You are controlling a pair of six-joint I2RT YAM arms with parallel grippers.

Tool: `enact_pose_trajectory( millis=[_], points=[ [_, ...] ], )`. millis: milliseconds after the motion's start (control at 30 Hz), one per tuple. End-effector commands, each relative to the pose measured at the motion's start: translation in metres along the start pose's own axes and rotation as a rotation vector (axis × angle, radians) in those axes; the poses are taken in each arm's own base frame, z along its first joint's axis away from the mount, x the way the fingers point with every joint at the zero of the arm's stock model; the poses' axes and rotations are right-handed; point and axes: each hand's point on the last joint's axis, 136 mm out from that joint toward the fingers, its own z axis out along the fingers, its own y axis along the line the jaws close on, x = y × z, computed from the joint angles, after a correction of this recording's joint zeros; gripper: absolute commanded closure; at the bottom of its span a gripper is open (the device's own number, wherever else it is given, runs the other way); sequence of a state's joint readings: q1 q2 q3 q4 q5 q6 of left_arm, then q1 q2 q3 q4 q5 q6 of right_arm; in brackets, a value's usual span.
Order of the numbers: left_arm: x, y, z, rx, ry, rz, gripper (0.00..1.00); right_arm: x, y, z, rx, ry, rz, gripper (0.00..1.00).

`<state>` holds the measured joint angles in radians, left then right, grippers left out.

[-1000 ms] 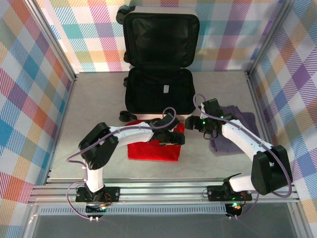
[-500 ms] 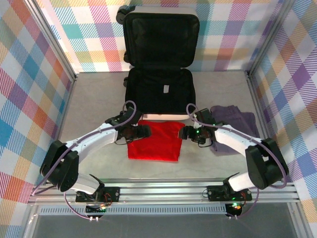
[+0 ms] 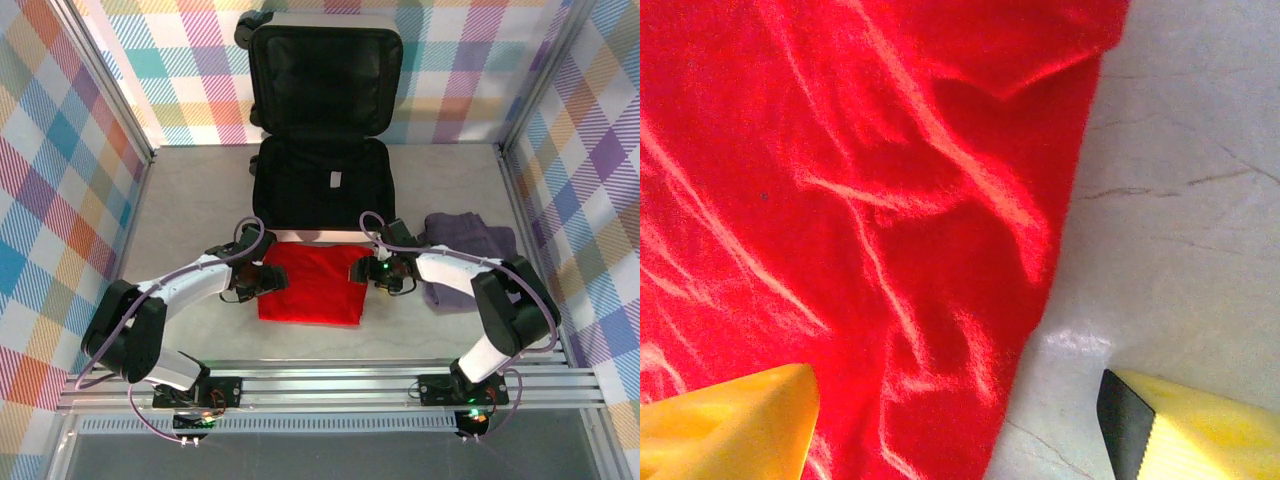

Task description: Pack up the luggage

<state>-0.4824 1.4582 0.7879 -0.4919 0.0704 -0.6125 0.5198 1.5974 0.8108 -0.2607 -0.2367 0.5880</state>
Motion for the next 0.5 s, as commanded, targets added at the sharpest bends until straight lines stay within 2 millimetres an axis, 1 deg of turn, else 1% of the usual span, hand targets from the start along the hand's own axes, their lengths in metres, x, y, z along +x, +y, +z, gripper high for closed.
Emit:
enact_pose_trajectory(
  millis=[0, 100, 233, 333, 467],
  points=[
    [0.002, 0.002, 0.009, 0.003, 0.025, 0.011, 0.22, -0.003, 0.009, 0.006, -0.02, 0.008, -0.006, 0.25],
    [0.002, 0.004, 0.016, -0.004, 0.032, 0.012, 0.21, -0.002, 0.01, 0.01, -0.018, 0.018, -0.008, 0.25],
    [0.001, 0.001, 0.024, 0.013, 0.046, 0.006, 0.21, -0.001, 0.017, 0.017, -0.027, 0.031, -0.017, 0.26],
    [-0.001, -0.008, 0.028, 0.056, 0.047, 0.006, 0.21, 0.001, 0.029, 0.023, -0.04, 0.043, -0.04, 0.26],
    [-0.007, -0.024, 0.026, 0.127, 0.036, 0.004, 0.21, 0.004, 0.046, 0.031, -0.066, 0.063, -0.061, 0.26]
  ],
)
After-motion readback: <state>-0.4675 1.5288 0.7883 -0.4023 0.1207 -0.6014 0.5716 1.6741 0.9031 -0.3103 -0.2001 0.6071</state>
